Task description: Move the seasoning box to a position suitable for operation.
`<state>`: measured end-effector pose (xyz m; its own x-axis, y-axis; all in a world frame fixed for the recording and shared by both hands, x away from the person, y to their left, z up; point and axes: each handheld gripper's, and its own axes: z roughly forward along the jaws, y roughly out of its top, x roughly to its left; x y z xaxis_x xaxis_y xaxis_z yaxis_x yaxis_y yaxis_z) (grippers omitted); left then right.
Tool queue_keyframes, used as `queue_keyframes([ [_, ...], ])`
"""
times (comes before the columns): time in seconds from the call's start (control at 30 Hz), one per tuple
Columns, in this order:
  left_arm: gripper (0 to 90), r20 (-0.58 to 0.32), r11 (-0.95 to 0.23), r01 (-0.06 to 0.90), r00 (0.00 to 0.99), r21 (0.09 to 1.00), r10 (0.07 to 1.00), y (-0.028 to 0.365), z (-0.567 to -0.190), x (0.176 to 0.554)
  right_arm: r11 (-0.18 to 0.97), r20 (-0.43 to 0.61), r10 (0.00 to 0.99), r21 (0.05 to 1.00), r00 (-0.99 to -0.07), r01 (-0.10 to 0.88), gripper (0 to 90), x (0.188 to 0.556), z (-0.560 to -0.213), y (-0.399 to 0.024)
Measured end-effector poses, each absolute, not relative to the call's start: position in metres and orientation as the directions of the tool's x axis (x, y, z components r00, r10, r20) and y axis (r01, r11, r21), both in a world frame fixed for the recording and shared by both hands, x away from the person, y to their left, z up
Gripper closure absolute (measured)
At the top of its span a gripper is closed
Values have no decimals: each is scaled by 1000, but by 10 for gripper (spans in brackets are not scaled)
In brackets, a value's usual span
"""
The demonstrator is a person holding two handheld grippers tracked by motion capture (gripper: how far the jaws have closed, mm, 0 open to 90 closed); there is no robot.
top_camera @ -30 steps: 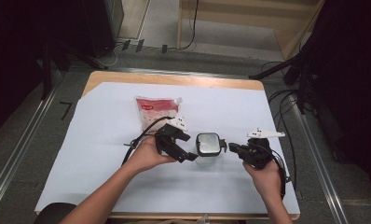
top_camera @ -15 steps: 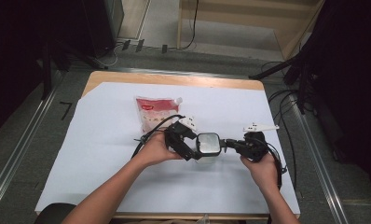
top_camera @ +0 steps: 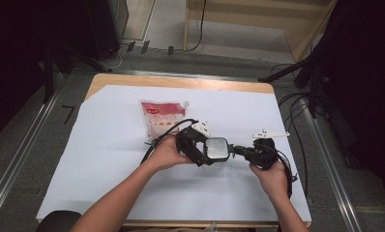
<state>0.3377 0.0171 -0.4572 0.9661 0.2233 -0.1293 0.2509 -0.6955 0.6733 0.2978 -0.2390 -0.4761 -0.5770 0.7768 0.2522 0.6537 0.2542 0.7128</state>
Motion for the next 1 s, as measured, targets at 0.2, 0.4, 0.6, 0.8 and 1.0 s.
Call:
queue_keyframes([
  [0.2,169,-119,-694,243,968,677,222,16,-455,337,253,262,774,706,-576,662,900,299,-476,-239],
  [0.4,170,-121,-694,241,968,678,217,16,-453,338,251,257,782,703,-568,665,900,297,-477,-239],
  [0.6,176,-110,-678,238,968,695,227,20,-449,339,243,263,785,702,-560,670,900,297,-476,-238],
  [0.8,175,-76,-703,214,972,679,223,17,-443,334,260,245,786,702,-568,663,900,295,-477,-237],
  [1.0,172,-46,-717,189,976,671,214,14,-437,332,257,249,784,704,-569,662,900,293,-477,-237],
])
